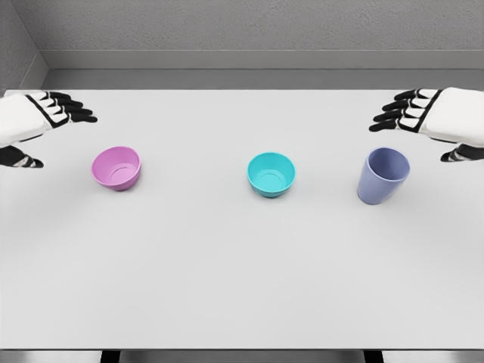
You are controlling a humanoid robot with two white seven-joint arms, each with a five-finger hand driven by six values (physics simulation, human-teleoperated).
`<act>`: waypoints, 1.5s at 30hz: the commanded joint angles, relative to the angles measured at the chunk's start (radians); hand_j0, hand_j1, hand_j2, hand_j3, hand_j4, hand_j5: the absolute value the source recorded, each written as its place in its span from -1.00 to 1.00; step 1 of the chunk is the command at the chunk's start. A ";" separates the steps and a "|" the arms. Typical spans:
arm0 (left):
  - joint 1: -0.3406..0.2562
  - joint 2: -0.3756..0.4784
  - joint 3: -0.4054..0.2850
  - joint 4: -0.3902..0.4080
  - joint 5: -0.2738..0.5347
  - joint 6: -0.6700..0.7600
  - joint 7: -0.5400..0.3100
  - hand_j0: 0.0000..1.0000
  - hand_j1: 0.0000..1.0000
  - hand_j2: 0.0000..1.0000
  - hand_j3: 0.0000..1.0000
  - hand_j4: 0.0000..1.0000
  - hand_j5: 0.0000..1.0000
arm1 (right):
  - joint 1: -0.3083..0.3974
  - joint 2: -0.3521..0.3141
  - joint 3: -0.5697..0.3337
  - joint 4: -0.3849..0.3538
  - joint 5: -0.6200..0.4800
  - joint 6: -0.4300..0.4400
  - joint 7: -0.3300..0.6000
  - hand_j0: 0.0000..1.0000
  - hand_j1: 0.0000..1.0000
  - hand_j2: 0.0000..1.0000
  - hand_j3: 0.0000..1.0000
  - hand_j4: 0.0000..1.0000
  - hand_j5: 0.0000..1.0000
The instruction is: Stacking bowl and cup with both arms
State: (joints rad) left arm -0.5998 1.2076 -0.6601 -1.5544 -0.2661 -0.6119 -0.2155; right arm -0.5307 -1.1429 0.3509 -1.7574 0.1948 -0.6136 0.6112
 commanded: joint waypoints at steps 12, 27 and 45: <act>-0.006 -0.028 -0.010 0.000 0.004 0.001 -0.070 1.00 1.00 1.00 1.00 1.00 1.00 | -0.031 -0.003 0.003 -0.002 -0.005 0.003 0.000 1.00 1.00 1.00 1.00 1.00 1.00; -0.207 -0.350 -0.226 0.194 -0.084 0.001 -0.252 1.00 1.00 1.00 1.00 1.00 1.00 | -0.046 -0.003 0.005 -0.002 -0.005 0.003 0.000 1.00 1.00 1.00 1.00 1.00 1.00; -0.299 -0.327 -0.274 0.214 -0.091 0.001 -0.395 1.00 1.00 1.00 1.00 1.00 1.00 | -0.049 -0.006 0.049 0.004 -0.005 0.003 0.000 1.00 1.00 1.00 1.00 1.00 1.00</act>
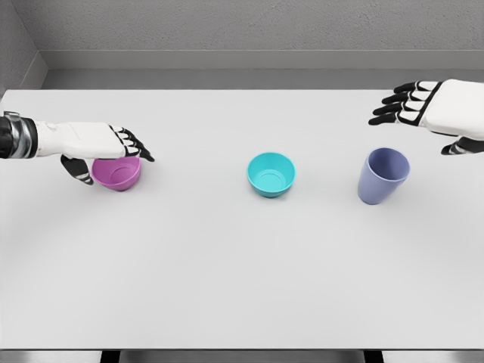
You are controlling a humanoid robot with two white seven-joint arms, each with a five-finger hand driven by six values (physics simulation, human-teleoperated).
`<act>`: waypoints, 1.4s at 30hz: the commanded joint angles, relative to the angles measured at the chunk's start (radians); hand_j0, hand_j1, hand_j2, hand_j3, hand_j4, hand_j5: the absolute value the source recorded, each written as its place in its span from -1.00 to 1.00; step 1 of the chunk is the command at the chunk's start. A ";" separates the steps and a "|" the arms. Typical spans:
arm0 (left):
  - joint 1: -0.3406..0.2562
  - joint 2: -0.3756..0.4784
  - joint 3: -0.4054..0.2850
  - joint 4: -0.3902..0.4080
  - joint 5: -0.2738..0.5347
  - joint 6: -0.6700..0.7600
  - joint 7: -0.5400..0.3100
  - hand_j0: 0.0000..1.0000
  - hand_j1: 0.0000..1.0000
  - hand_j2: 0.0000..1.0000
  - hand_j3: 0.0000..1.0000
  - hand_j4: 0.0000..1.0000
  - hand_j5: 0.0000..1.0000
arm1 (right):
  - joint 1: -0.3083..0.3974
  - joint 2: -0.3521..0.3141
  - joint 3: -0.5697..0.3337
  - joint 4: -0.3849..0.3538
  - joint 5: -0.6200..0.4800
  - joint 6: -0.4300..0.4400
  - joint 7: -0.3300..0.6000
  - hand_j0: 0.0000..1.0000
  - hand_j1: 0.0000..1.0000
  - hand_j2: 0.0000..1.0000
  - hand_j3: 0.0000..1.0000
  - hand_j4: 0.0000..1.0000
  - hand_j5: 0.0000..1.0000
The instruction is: Stacking bowl and cup with both arms
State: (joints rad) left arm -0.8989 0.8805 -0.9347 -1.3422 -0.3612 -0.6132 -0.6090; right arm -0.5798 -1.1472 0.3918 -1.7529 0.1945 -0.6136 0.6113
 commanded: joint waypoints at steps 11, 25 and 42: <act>-0.002 -0.035 0.001 0.087 0.002 0.002 -0.002 1.00 1.00 1.00 1.00 1.00 1.00 | 0.000 0.000 0.022 -0.005 -0.004 0.003 0.000 1.00 1.00 1.00 1.00 1.00 1.00; -0.009 -0.064 0.007 0.173 0.001 0.002 -0.002 1.00 1.00 1.00 1.00 1.00 1.00 | 0.000 0.001 0.028 0.000 -0.004 0.003 0.000 1.00 1.00 1.00 1.00 1.00 1.00; -0.008 -0.081 0.004 0.207 -0.001 0.002 -0.002 1.00 1.00 1.00 1.00 1.00 1.00 | -0.003 0.029 0.068 0.024 0.000 0.003 0.000 1.00 1.00 1.00 1.00 1.00 1.00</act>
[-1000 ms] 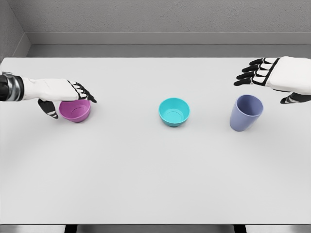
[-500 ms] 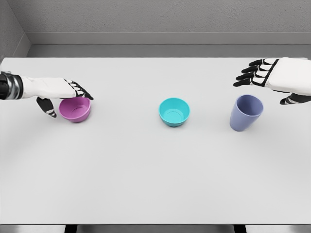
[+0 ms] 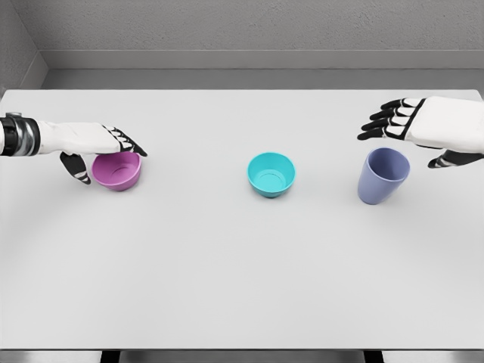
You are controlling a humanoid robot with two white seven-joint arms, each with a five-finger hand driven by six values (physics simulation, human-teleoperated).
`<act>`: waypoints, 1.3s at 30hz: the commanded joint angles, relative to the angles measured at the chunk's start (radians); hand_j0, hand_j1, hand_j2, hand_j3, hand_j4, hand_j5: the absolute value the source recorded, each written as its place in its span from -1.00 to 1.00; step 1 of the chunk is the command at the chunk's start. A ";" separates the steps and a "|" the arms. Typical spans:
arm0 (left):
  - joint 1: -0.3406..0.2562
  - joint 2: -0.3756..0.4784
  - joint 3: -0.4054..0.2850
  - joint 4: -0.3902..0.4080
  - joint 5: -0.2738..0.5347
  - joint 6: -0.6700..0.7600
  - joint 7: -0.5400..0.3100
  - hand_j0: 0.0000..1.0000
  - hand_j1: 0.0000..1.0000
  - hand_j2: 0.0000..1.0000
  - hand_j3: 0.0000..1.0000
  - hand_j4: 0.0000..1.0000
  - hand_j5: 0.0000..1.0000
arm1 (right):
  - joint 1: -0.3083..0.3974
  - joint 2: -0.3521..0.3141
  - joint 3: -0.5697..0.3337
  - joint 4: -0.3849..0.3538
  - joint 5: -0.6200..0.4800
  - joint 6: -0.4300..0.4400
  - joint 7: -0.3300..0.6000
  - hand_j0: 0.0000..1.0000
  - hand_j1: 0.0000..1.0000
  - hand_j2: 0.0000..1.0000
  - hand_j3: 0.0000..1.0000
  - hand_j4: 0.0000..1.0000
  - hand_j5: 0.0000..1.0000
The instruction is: Stacking bowl and cup with both arms
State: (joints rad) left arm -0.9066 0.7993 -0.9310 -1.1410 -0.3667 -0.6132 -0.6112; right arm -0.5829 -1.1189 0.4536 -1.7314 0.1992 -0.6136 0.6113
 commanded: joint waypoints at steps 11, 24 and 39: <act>0.000 -0.012 0.000 0.006 0.003 0.002 0.000 1.00 1.00 1.00 1.00 1.00 1.00 | 0.000 0.025 0.034 0.023 0.032 0.003 0.000 1.00 1.00 1.00 1.00 1.00 1.00; 0.003 -0.022 -0.003 0.006 0.002 0.002 0.000 1.00 1.00 1.00 1.00 1.00 1.00 | 0.000 0.037 0.050 0.046 0.040 0.003 0.000 1.00 1.00 1.00 1.00 1.00 1.00; 0.009 -0.022 -0.005 0.006 -0.006 0.002 0.000 0.97 0.97 0.97 0.97 0.97 0.97 | 0.000 0.059 0.059 0.064 0.046 0.003 0.000 1.00 1.00 1.00 1.00 1.00 1.00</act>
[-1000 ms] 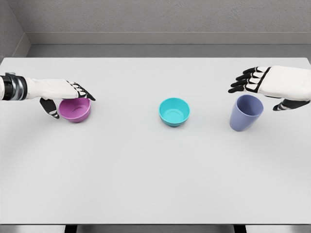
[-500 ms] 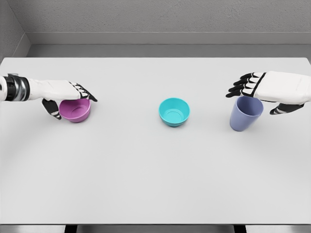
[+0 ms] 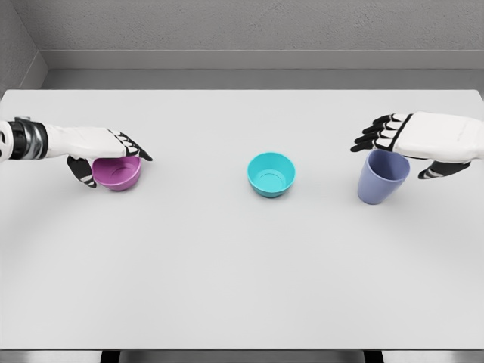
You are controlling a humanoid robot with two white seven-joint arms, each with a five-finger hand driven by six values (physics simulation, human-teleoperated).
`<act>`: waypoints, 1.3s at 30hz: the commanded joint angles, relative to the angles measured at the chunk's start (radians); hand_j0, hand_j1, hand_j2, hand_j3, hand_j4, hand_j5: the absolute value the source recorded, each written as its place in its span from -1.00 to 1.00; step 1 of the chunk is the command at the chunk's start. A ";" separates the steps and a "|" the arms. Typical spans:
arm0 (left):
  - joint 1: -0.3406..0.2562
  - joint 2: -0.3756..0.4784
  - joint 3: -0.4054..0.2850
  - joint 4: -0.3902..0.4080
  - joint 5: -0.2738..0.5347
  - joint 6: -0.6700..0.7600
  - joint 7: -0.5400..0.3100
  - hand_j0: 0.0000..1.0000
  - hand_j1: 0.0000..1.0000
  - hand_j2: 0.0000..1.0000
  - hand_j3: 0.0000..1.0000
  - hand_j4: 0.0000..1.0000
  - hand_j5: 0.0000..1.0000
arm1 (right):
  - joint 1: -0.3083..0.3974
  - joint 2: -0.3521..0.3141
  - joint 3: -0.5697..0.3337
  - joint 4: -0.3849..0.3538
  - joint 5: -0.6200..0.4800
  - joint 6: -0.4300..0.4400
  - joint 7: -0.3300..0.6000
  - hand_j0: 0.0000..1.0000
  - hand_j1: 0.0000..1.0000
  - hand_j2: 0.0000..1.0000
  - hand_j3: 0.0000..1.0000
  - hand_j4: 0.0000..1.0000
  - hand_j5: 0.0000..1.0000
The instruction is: Stacking bowl and cup with both arms
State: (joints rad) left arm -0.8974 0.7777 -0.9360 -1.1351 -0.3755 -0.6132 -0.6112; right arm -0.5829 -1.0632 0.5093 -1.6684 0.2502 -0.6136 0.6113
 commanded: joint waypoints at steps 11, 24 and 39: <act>0.000 0.000 0.000 0.000 -0.002 0.002 0.000 0.56 0.56 0.56 0.56 0.56 0.56 | 0.000 0.011 0.031 0.016 0.003 0.003 0.000 1.00 1.00 1.00 1.00 1.00 1.00; -0.005 -0.020 -0.023 -0.015 0.001 0.002 0.000 0.39 0.39 0.39 0.39 0.39 0.39 | 0.002 0.008 0.032 0.033 0.011 0.003 0.000 1.00 1.00 1.00 1.00 1.00 1.00; -0.190 -0.175 -0.084 -0.161 0.040 0.002 0.000 0.34 0.34 0.34 0.34 0.34 0.34 | 0.003 0.025 0.049 0.061 0.018 0.003 0.000 1.00 1.00 1.00 1.00 1.00 1.00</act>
State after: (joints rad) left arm -1.0983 0.6402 -0.9992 -1.2927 -0.3483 -0.6131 -0.6111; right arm -0.5798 -1.0410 0.5566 -1.6114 0.2718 -0.6135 0.6113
